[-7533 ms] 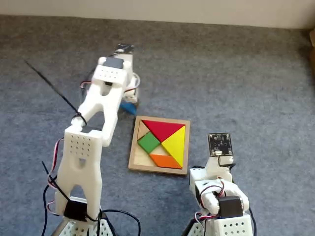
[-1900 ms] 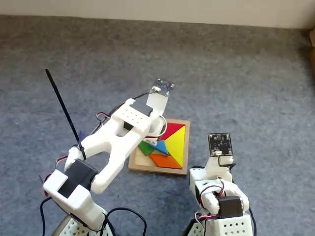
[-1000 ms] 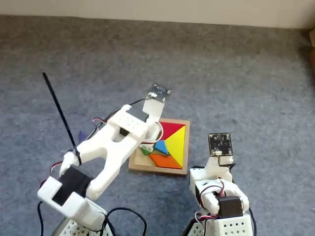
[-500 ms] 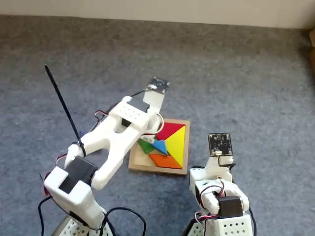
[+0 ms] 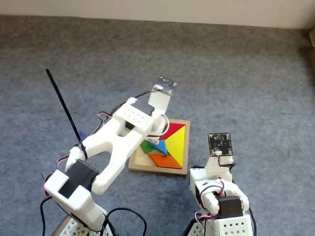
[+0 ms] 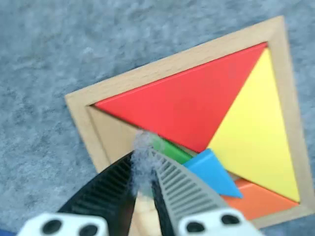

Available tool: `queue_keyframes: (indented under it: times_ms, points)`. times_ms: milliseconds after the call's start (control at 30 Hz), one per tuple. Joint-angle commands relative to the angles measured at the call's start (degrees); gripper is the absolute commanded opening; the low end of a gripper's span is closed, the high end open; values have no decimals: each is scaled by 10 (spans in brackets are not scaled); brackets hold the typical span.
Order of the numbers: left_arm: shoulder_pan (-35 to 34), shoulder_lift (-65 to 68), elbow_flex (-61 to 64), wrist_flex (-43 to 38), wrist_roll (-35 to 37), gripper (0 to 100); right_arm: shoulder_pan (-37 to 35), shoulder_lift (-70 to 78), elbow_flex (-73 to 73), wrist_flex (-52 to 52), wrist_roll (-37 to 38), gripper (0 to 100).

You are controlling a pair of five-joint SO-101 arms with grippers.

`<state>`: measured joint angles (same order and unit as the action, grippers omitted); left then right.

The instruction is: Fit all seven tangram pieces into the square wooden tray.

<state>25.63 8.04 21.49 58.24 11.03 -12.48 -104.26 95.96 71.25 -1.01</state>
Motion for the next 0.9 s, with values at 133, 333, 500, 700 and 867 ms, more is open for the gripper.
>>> queue_keyframes:
  times_ms: [133, 333, 500, 700, 867]
  points:
    - [12, 12, -18, -32, -4, 28, 5, -9, 86, 4, -3, 15]
    - [2, 65, -80, 14, -1, 27, 5, -9, 86, 4, -3, 15]
    - [-29, 71, -85, 18, -1, 24, 5, -9, 86, 4, -3, 15]
    - [-48, 70, -90, 18, -1, 24, 5, -9, 86, 4, -3, 15]
    - [-39, 29, -84, 21, -1, 24, 5, -9, 86, 4, -3, 15]
